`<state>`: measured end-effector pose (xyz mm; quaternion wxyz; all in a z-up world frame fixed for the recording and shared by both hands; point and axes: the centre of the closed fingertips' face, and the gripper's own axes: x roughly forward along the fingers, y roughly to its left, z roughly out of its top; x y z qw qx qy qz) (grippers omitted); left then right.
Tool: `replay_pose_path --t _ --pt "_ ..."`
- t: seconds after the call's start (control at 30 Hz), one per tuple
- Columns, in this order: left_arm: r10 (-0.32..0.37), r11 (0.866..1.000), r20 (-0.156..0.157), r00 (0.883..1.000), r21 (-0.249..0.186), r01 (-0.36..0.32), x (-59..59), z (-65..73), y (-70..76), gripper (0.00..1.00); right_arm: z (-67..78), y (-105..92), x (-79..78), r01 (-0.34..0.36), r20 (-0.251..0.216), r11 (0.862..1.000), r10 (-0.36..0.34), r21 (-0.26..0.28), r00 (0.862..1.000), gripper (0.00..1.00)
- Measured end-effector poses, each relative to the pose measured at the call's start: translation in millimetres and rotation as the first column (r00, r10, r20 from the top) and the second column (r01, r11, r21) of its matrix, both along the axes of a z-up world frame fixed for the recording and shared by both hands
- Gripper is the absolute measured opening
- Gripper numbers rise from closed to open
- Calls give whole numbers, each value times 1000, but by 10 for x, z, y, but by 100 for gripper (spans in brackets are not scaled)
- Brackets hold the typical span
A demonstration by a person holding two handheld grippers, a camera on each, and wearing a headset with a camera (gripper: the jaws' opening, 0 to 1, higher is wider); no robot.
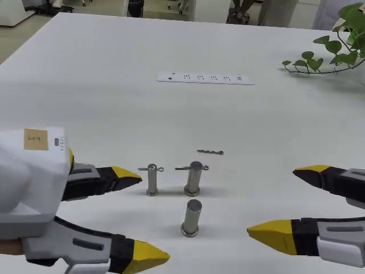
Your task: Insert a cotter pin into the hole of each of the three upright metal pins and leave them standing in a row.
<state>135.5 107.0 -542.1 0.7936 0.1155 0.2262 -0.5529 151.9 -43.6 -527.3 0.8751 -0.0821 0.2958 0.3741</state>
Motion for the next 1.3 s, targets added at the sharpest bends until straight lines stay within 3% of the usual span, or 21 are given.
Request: replay_pose_path --t 0.13,0.23,0.27,0.43,0.6,0.77,0.83,0.97,1.17,1.3 --pt "48 999 -36 998 -9 -49 54 -55 139 85 -22 -39 14 7 -6 1000 -8 -10 1000 84" --pt "60 998 -33 998 -3 -60 80 -78 211 89 -33 -61 7 7 -12 1000 -7 -17 1000 84" --pt "66 998 -46 997 -8 -66 82 -80 229 90 -33 -71 9 9 -13 1000 -9 -19 1000 84" --pt "94 994 -96 991 -52 -99 80 -70 262 97 -36 -96 29 12 -16 1000 -12 -27 1000 84" --pt "109 992 -103 989 -51 -115 73 -95 291 98 -26 -121 82 2 -23 999 -3 -49 1000 82" --pt "143 980 -126 982 -121 -158 61 -40 230 99 10 -133 197 -41 -20 995 40 -90 999 80" --pt "149 979 -124 981 -120 -163 42 -48 200 99 24 -145 278 -84 -17 987 82 -137 996 78" --pt "140 981 -123 982 -117 -154 0 -56 169 99 64 -142 413 -130 -16 974 130 -185 991 74" --pt "156 976 -119 980 -131 -172 10 -17 165 99 129 -173 678 -192 0 944 200 -268 980 72" --pt "182 971 -112 977 -135 -196 42 5 203 99 100 -183 886 -247 -11 909 258 -335 966 71"
